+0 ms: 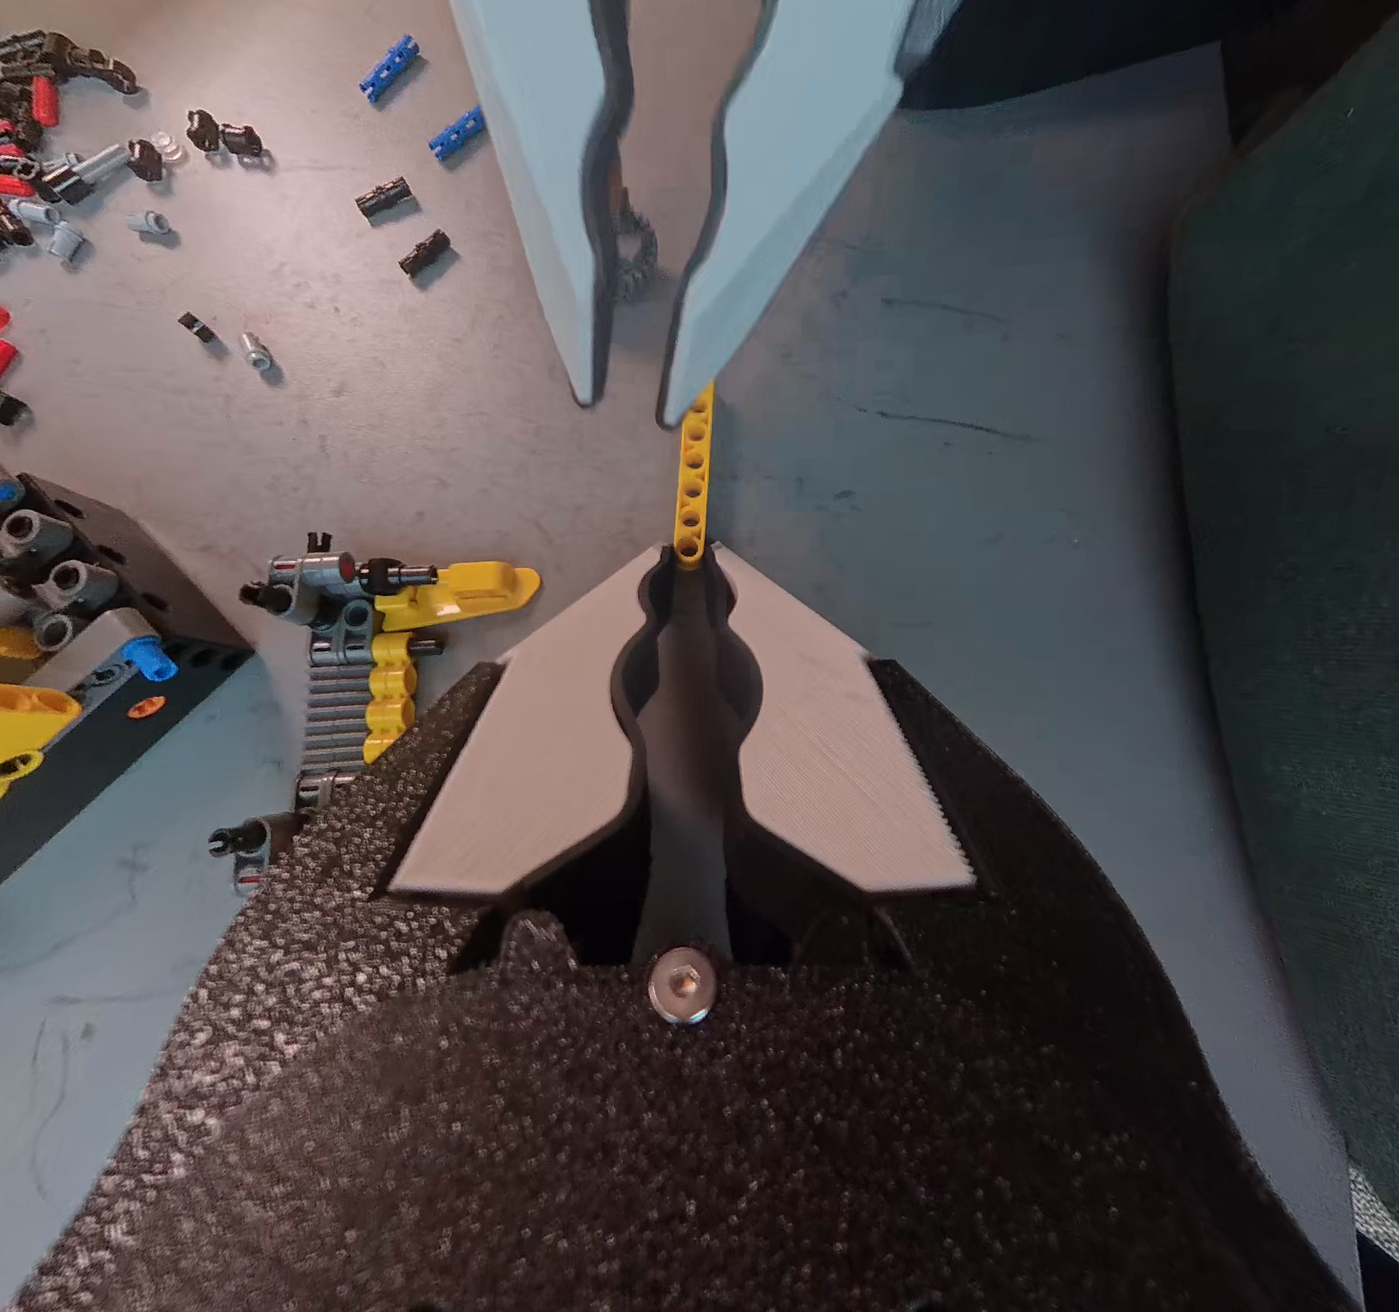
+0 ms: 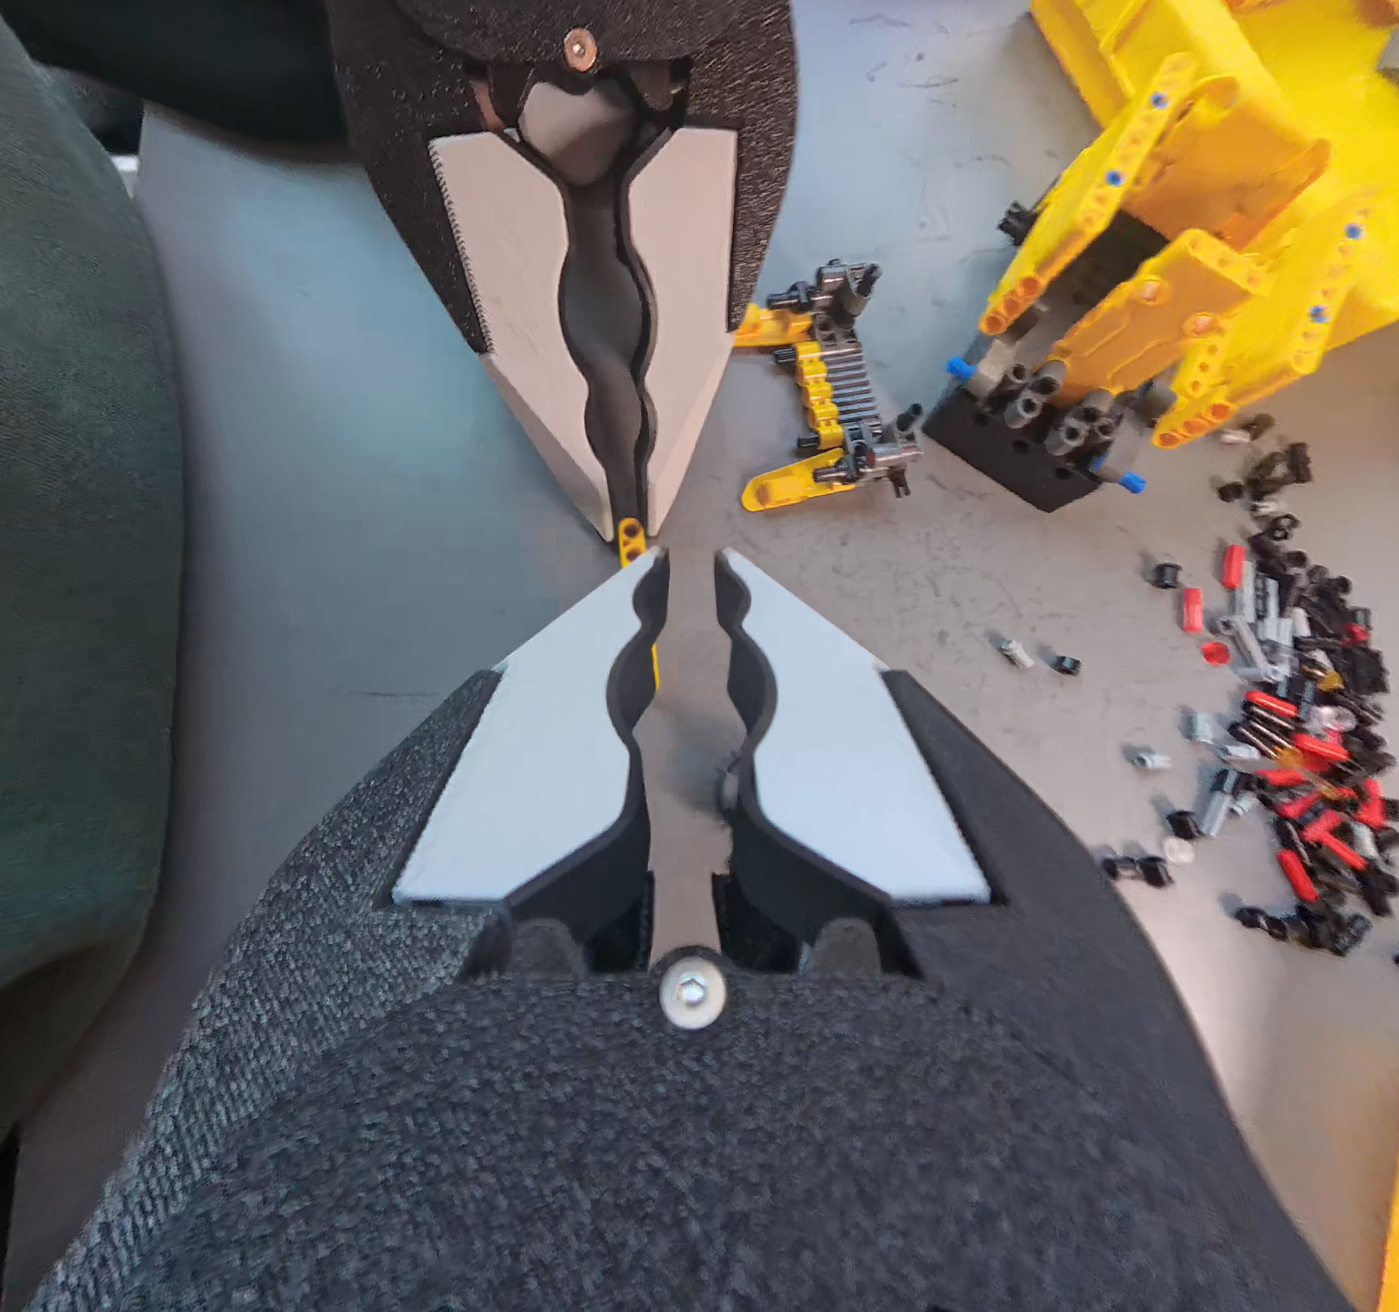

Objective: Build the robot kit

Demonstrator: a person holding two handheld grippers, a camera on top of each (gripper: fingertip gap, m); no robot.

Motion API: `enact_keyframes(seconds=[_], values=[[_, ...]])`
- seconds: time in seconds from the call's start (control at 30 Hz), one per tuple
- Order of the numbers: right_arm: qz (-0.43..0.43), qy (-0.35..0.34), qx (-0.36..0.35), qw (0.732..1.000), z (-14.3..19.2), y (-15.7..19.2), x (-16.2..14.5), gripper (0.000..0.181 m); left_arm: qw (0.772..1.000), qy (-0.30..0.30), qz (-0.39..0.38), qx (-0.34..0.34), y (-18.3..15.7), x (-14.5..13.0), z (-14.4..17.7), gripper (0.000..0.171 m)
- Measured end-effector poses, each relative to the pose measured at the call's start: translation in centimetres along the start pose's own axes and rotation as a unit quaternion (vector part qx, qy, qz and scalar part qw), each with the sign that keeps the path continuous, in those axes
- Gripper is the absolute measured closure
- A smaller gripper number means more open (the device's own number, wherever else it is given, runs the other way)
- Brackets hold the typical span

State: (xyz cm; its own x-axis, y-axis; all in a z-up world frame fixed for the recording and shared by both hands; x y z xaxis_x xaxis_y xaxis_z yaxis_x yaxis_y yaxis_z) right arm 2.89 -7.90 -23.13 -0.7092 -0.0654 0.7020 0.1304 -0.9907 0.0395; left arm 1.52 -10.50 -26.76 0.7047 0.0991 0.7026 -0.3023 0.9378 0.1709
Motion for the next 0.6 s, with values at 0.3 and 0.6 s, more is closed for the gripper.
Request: enact_keyframes(seconds=[0.3,0.6], values=[[-0.142,-0.105,-0.161,0.971,7.5,-8.1,-3.5,0.153,1.0,0.0,0.0,0.003,0.1,0.0,0.0,0.165],[-0.178,-0.133,-0.197,0.955,7.3,-10.6,-5.4,0.148,1.0,-0.003,0.016,-0.004,0.3,-0.1,0.0,0.165]])
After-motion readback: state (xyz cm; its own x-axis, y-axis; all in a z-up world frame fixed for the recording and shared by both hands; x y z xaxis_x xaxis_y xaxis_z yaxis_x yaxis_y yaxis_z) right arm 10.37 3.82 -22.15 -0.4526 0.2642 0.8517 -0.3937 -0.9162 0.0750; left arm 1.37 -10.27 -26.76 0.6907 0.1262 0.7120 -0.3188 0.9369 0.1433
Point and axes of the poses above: each gripper's, where its closed fingertips meet, z back along the fingers, x out of its top, y = z × x across the jaws, the point moved 1 cm from there along z, back along the fingers, and after that the axes turned 14 degrees about -z, right-handed, at the moved point
